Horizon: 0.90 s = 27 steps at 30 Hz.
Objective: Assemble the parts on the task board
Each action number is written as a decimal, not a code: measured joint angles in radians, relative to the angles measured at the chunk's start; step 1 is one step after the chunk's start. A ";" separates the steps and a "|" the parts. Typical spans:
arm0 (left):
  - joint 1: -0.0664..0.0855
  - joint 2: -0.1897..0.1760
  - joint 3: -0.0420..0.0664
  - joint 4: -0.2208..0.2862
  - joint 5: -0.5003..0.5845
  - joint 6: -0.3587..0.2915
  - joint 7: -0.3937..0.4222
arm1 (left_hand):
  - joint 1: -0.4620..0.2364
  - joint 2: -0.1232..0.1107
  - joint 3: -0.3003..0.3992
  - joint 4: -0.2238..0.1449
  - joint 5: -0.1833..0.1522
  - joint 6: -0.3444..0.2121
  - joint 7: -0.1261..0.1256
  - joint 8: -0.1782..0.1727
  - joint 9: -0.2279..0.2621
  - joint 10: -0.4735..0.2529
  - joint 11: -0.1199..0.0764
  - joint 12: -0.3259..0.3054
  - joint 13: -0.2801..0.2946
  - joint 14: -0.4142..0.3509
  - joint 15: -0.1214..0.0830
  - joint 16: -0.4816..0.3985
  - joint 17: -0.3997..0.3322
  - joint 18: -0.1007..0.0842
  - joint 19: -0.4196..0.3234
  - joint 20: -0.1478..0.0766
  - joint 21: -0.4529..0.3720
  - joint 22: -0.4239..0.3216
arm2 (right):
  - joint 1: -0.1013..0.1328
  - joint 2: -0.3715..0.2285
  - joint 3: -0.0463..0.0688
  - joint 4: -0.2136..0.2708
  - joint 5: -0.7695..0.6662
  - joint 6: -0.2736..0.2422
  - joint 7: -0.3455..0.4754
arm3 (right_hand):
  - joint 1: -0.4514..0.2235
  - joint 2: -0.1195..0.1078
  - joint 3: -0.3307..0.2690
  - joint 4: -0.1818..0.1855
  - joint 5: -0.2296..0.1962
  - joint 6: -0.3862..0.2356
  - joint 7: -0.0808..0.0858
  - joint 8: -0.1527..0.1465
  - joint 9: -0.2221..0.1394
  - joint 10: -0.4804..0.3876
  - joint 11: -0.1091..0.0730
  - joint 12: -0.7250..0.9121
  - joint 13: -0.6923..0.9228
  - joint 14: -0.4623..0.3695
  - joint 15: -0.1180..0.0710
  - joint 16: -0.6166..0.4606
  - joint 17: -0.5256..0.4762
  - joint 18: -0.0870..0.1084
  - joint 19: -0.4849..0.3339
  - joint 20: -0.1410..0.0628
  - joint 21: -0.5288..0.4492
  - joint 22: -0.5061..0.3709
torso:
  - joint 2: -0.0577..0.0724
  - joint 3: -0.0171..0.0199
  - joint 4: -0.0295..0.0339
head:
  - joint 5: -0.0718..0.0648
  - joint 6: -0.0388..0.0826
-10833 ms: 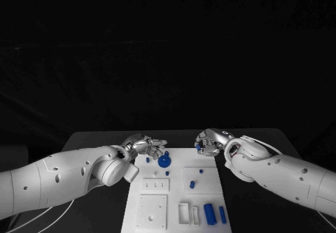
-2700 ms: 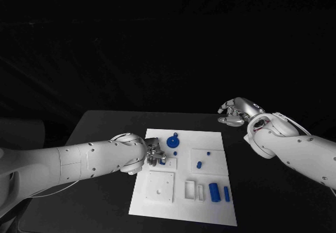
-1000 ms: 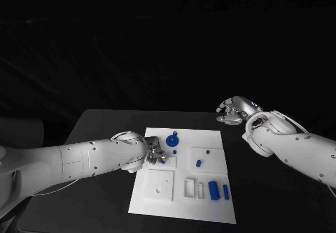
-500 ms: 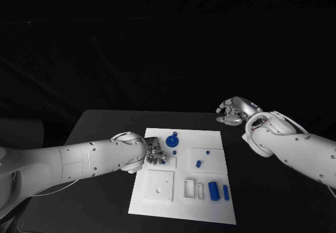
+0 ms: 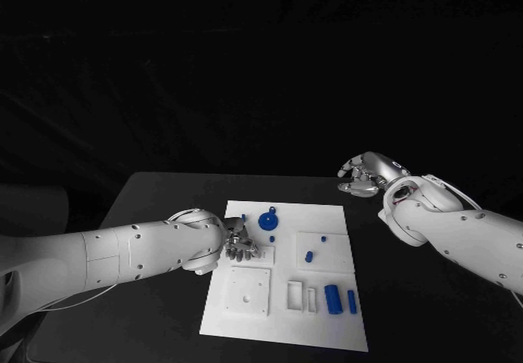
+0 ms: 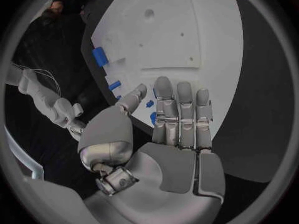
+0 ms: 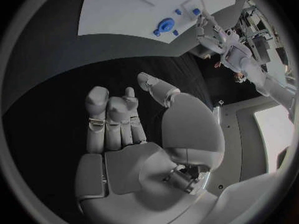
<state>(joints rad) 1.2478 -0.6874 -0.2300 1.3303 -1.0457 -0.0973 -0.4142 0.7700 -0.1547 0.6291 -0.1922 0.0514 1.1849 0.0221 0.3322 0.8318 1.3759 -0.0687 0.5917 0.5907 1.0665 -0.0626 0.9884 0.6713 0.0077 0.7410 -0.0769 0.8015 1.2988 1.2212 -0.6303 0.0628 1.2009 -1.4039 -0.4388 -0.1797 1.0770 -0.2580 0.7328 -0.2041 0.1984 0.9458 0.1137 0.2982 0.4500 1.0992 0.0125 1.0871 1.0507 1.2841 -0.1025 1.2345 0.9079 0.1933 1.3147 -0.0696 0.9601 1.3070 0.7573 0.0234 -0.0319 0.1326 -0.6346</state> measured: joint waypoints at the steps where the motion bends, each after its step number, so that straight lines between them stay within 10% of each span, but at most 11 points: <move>1: 0.001 -0.004 0.002 0.006 0.001 0.003 -0.001 | 0.002 -0.002 0.001 0.004 0.000 -0.007 0.004 -0.005 -0.001 -0.007 0.001 -0.004 -0.002 -0.004 0.004 -0.002 -0.003 0.000 -0.006 0.002 -0.002 -0.001 | 0.000 0.000 0.000 -0.001 0.000 0.000 0.000 | 0.000 0.000 0.000 0.000 0.000 0.000 0.000 0.000 0.000 0.000 0.000 0.000 0.000 0.000 0.000 0.000 0.000 0.000 0.000 0.000 0.000 0.000 | 0.000 -0.0001 0.0000 | 0.000 0.001; 13: 0.040 -0.037 0.060 0.003 0.031 0.035 -0.007 | 0.015 -0.023 -0.002 0.033 0.000 -0.131 0.050 -0.089 -0.041 -0.042 0.029 -0.011 -0.008 -0.034 0.020 -0.009 -0.016 0.000 -0.032 0.007 -0.009 -0.004 | 0.000 0.000 0.000 -0.011 0.003 0.000 0.001 | 0.000 0.000 0.000 0.000 0.000 0.000 -0.002 0.000 0.000 0.000 0.000 0.000 -0.001 0.000 0.000 -0.004 0.000 0.000 0.000 0.000 0.000 0.001 | 0.000 0.0003 0.0000 | 0.004 0.016; 19: 0.081 -0.047 0.068 -0.031 0.053 0.057 -0.009 | 0.015 -0.023 -0.011 0.050 0.000 -0.137 0.056 -0.093 -0.043 -0.042 0.029 -0.011 -0.007 -0.033 0.019 -0.007 -0.017 0.000 -0.017 0.005 -0.007 -0.006 | 0.000 0.000 0.000 -0.014 0.004 0.000 0.001 | 0.000 0.000 0.000 0.000 0.003 -0.002 0.000 0.000 0.000 0.000 0.000 0.000 -0.001 0.000 0.000 -0.004 0.000 0.000 0.000 0.001 0.000 0.001 | 0.000 0.0006 -0.0004 | 0.006 0.022; 24: 0.113 -0.009 0.071 -0.129 0.068 0.065 -0.008 | 0.000 -0.020 -0.030 0.082 0.000 -0.140 0.049 -0.093 -0.039 -0.041 0.029 0.037 0.023 0.029 -0.021 0.076 0.016 0.004 0.073 -0.010 0.055 0.005 | 0.000 0.001 0.000 -0.019 0.006 0.000 0.001 | 0.000 0.000 0.000 0.000 0.003 -0.004 -0.001 0.000 0.000 0.000 0.000 0.000 -0.001 0.000 0.000 -0.004 0.000 0.000 0.003 0.000 -0.001 0.001 | 0.001 0.0009 -0.0004 | 0.008 0.025; 27: 0.114 0.023 0.071 -0.193 0.072 0.072 -0.007 | 0.000 -0.020 -0.040 0.092 0.000 -0.135 0.043 -0.087 -0.034 -0.025 0.013 0.115 0.078 0.070 -0.062 0.181 0.068 0.039 0.170 -0.037 0.144 0.009 | 0.000 0.002 0.000 -0.020 0.008 0.000 0.002 | 0.000 0.000 0.000 0.000 0.003 -0.004 -0.001 0.000 0.000 0.000 0.000 0.000 -0.001 0.000 0.000 -0.004 0.000 0.000 0.001 -0.002 -0.002 0.001 | 0.001 0.0010 -0.0004 | 0.008 0.028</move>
<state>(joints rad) 1.3622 -0.6645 -0.1595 1.1368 -0.9735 -0.0254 -0.4207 0.7696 -0.1751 0.5889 -0.0998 0.0513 1.0502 0.0653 0.2450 0.7980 1.3508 -0.0557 0.7065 0.6686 1.1362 -0.1242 1.1695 0.7394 0.0469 0.9106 -0.1136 0.9450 1.3081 1.2212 -0.6281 0.0628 1.1811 -1.3961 -0.4384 -0.1782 1.0770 -0.2580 0.7328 -0.2041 0.2016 0.9415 0.1132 0.2982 0.4500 1.0992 0.0125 1.0871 1.0499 1.2841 -0.1024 1.2308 0.9083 0.1933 1.3161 -0.0719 0.9584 1.3076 0.7579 0.0244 -0.0323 0.1409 -0.6067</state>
